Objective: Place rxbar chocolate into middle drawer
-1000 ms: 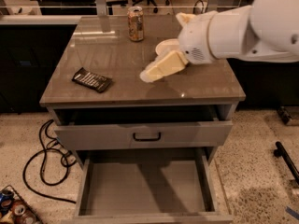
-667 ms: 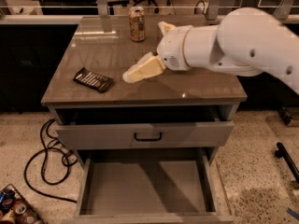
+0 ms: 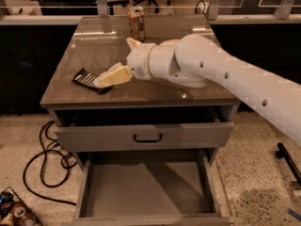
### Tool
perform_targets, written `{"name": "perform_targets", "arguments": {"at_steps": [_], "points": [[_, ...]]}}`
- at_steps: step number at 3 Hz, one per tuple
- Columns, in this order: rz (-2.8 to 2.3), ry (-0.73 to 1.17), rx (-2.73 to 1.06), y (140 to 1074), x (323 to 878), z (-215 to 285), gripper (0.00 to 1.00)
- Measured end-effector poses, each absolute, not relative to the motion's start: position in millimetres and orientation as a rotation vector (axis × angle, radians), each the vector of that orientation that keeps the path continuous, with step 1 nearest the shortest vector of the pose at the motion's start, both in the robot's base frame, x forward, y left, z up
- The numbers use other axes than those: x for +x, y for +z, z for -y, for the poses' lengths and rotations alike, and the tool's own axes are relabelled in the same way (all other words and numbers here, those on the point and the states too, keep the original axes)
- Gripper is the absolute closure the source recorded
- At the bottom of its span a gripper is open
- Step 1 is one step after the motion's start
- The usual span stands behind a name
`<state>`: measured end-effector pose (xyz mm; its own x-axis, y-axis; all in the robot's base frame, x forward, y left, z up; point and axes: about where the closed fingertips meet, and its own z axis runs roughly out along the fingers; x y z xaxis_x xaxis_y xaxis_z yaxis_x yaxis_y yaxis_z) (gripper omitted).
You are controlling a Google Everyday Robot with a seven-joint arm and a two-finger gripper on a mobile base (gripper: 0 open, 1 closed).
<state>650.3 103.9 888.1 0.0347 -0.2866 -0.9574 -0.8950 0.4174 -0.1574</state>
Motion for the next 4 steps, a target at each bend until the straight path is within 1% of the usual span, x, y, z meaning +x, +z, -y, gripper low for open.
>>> {"name": "perform_targets", "arguments": {"at_steps": [1,3,4], "points": [[-1.564,0.674,-1.161,869,656,-138,0.00],[-1.710,0.670,-1.160,821,661,-153,0.00],[-1.730,0.685,-1.127,807,657,-160,0.19]]}}
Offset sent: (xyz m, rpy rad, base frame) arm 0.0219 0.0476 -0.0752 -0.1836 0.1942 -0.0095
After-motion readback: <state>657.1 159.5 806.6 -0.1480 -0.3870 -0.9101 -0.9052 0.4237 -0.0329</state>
